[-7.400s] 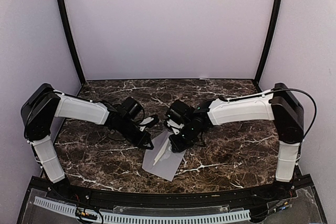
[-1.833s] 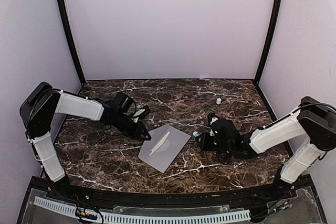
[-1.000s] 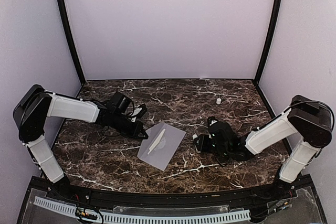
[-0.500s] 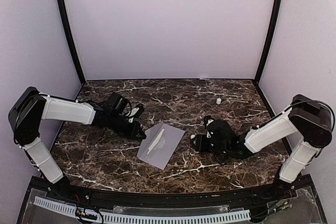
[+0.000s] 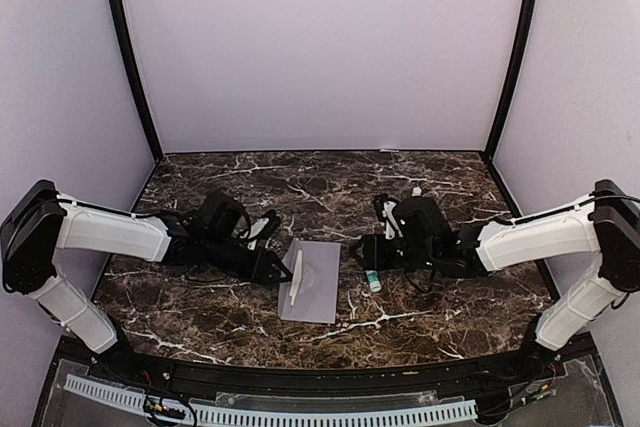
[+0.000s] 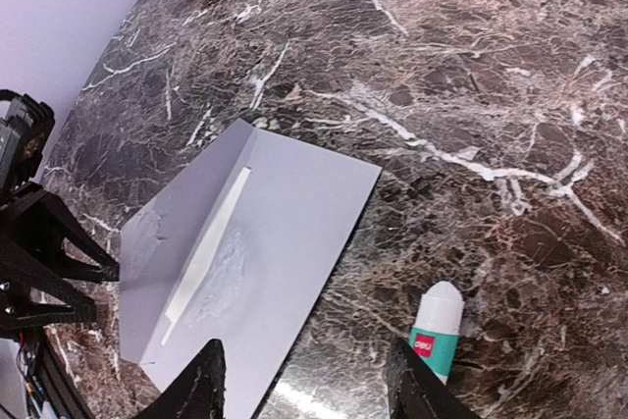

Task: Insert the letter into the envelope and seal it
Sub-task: Adjust the envelope at the center of the board, then seal the envelope flap on the envelope.

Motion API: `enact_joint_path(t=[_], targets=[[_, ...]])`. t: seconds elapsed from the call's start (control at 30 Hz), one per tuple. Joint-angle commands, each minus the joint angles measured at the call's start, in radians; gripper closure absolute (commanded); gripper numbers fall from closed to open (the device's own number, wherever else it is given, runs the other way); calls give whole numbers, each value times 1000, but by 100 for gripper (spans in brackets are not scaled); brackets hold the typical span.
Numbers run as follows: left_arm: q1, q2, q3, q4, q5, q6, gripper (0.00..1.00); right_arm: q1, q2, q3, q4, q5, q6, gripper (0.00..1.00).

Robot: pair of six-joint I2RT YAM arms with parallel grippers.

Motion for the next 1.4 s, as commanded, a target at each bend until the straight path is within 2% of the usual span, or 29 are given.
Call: enact_joint_path(t=[0.0, 0.33, 0.57, 0.8, 0.87, 0.93, 1.0, 1.37], targets=[[-1, -31, -2, 74, -2, -26, 57, 3, 19, 61, -38, -102, -20, 51], [-16, 19, 4, 147, 13, -57, 57, 52, 168, 163, 14, -264, 7, 74], [-16, -91, 2, 57, -111, -66, 52, 61, 235, 191, 48, -319, 19, 77], [73, -203, -141, 97, -140, -148, 50, 65, 298, 210, 50, -342, 20, 81], [107, -221, -180, 126, -133, -170, 52, 65, 312, 212, 47, -342, 21, 82], [133, -223, -207, 152, -125, -178, 62, 65, 324, 214, 46, -344, 23, 83], [144, -206, -225, 175, -113, -184, 65, 64, 334, 216, 47, -347, 26, 83], [151, -37, -196, 232, -60, -163, 79, 65, 343, 212, 50, -341, 36, 84]])
